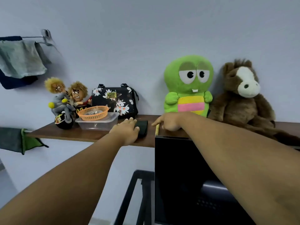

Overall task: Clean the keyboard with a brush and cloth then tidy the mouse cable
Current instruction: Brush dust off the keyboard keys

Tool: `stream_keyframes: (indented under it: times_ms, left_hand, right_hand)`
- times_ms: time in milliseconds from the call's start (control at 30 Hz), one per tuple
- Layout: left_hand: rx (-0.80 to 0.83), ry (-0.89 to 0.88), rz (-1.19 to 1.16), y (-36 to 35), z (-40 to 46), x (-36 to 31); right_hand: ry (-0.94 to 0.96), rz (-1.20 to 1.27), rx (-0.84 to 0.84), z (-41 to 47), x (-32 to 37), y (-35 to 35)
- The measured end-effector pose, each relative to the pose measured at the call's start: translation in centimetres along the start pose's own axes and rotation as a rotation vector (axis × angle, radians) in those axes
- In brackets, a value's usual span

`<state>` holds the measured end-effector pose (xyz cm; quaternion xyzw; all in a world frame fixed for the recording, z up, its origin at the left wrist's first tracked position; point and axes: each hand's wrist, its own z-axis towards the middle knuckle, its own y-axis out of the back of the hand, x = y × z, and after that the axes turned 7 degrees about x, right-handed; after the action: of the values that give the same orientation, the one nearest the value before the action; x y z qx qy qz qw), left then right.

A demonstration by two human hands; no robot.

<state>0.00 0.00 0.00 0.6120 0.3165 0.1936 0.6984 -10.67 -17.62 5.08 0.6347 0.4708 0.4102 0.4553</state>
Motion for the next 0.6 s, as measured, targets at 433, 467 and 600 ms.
stream_keyframes:
  times_ms: [433,467,600]
  left_hand:
    - [0.11,-0.052,0.041,-2.0,1.3,2.0]
    - [0.105,-0.054,0.036,-2.0,1.3,2.1]
    - [0.085,-0.059,0.023,-1.9,1.6,2.2]
  right_hand:
    - [-0.069,0.099,-0.041,3.1,0.4,-1.5]
    - [-0.072,0.109,-0.06,3.1,0.3,-1.6]
    - [-0.048,0.168,-0.185,3.2,0.1,-1.4]
